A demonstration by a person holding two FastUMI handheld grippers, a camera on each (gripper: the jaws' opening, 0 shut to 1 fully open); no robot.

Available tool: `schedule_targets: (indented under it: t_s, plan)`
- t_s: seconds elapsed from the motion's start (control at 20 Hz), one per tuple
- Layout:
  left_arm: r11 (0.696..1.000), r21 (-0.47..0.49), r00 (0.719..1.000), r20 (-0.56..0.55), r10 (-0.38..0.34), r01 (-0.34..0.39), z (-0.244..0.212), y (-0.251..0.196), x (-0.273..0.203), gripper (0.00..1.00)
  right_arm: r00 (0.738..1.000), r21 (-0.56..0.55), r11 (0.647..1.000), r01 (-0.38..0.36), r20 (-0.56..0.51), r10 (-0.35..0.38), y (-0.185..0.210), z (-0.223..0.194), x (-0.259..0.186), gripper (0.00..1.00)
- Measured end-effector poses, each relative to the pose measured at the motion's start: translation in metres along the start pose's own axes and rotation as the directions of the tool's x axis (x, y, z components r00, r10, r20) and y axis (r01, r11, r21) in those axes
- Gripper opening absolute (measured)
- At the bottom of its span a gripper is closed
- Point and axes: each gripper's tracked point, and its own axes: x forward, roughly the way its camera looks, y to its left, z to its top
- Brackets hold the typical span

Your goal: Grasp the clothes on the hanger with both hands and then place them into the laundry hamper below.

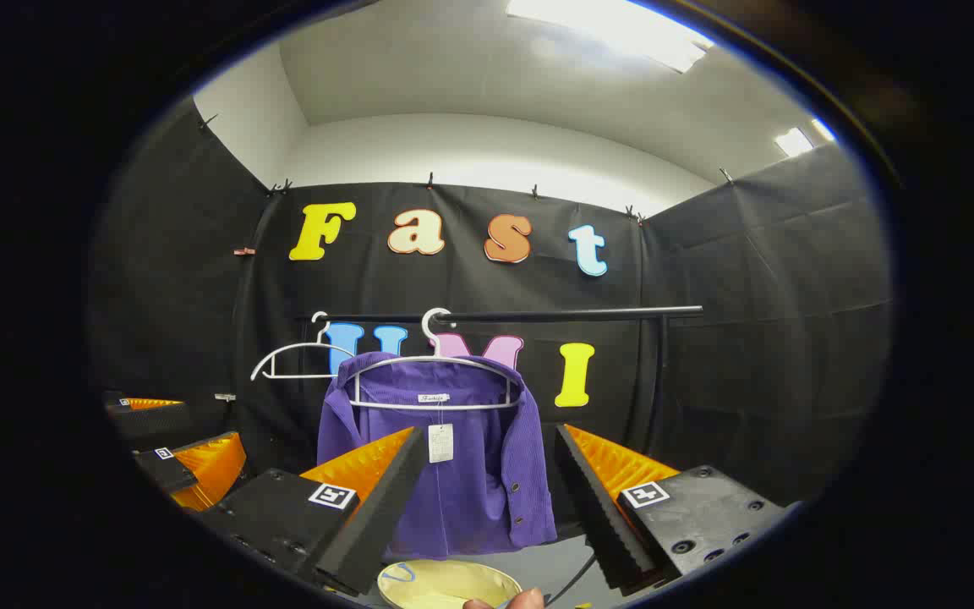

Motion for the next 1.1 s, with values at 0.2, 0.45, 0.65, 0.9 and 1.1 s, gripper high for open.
schedule_targets:
  t_s: [0.2, 0.45, 0.65, 0.9, 1.1]
  plan:
    - [1.0, 0.005, 1.0, 0.015, 0.003, -0.004, 0.002, 0.009, 0.003, 0.95, 1.0, -0.003, 1.0, 0.007, 0.004, -0.007, 0.002, 0.001, 0.0, 0.98]
    - [1.0, 0.002, 1.0, 0.014, 0.022, -0.022, 0.002, 0.019, 0.006, 0.95, 1.0, -0.001, 1.0, 0.009, -0.002, -0.009, 0.004, -0.001, 0.003, 0.98]
    - [1.0, 0.007, 1.0, 0.012, 0.022, -0.022, 0.002, 0.019, 0.008, 0.95, 1.0, -0.002, 1.0, 0.006, -0.002, -0.006, 0.006, -0.001, 0.007, 0.98]
    - [1.0, 0.009, 1.0, -0.005, -0.028, 0.028, -0.002, 0.0, 0.018, 0.95, 1.0, -0.011, 1.0, 0.013, -0.02, -0.013, 0.002, -0.004, 0.011, 0.98]
    - [0.997, 0.016, 0.997, -0.013, -0.07, 0.07, -0.006, -0.016, 0.033, 0.95, 0.998, -0.01, 0.999, 0.037, -0.041, -0.037, -0.008, -0.011, 0.019, 0.98]
